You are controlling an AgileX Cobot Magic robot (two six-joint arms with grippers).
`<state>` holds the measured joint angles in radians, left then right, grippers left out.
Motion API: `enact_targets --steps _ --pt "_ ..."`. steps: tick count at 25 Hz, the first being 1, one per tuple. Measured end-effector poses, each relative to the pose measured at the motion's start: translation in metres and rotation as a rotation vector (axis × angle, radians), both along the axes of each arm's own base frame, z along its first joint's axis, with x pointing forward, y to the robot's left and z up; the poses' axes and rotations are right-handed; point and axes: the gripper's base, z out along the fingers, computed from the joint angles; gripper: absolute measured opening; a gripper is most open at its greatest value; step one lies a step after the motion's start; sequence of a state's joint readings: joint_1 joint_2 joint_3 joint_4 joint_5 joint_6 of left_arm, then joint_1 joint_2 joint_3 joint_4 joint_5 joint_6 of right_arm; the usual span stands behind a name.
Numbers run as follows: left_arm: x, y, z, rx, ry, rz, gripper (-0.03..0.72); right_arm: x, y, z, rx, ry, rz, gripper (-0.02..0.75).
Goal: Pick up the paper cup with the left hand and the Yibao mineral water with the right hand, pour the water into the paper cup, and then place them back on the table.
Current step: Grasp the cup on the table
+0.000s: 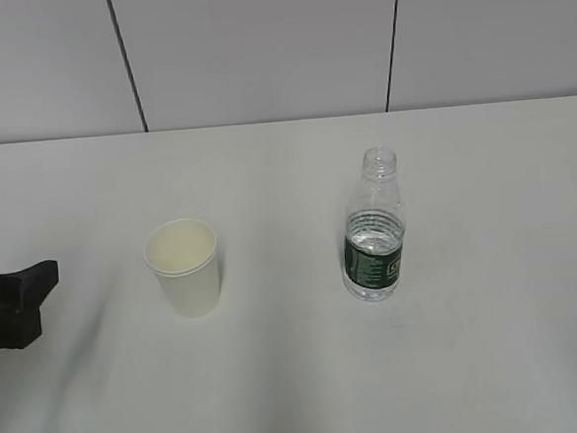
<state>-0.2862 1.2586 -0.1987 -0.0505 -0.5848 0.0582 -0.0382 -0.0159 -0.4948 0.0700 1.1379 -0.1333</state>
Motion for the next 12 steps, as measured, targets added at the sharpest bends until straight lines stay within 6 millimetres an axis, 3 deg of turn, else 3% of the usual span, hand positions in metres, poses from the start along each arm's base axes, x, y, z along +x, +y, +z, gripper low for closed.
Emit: enact_targets --steps 12 --pt "0.002 -0.003 -0.012 0.015 0.023 -0.018 0.574 0.0 0.0 0.0 0.0 0.0 0.0 0.592"
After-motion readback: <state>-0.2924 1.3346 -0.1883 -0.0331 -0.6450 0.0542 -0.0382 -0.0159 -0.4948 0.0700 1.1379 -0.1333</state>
